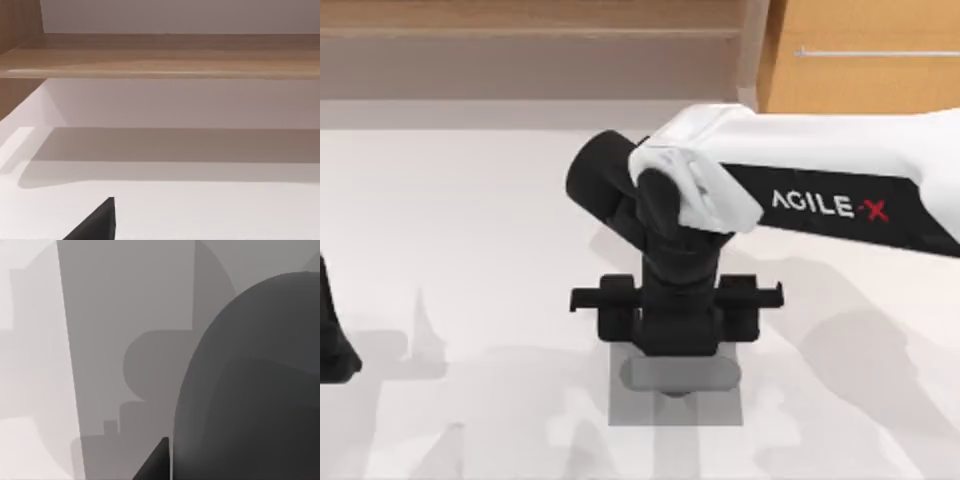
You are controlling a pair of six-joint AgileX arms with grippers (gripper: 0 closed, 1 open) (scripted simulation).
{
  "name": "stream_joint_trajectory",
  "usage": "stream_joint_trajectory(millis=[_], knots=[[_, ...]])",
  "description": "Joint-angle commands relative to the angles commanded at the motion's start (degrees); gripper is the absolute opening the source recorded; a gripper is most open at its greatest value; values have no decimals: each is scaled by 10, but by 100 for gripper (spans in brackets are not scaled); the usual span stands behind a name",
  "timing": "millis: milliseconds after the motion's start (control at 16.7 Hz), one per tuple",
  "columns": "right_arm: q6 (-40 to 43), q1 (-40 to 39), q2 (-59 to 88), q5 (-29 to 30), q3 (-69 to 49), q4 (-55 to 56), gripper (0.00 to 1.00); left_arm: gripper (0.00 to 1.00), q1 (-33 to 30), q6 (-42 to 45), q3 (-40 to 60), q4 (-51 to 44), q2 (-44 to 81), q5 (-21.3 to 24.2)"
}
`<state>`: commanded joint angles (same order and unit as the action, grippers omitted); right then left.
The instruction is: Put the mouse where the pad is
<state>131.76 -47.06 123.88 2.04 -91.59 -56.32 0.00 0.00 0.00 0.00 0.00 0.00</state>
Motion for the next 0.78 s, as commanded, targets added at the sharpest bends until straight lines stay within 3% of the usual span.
stream_joint_trajectory(millis=[600, 780], knots=[[0, 0, 0, 0, 0, 0, 98, 100, 0, 0, 0, 0, 0, 0], [0, 0, 0, 0, 0, 0, 100, 100, 0, 0, 0, 0, 0, 0]])
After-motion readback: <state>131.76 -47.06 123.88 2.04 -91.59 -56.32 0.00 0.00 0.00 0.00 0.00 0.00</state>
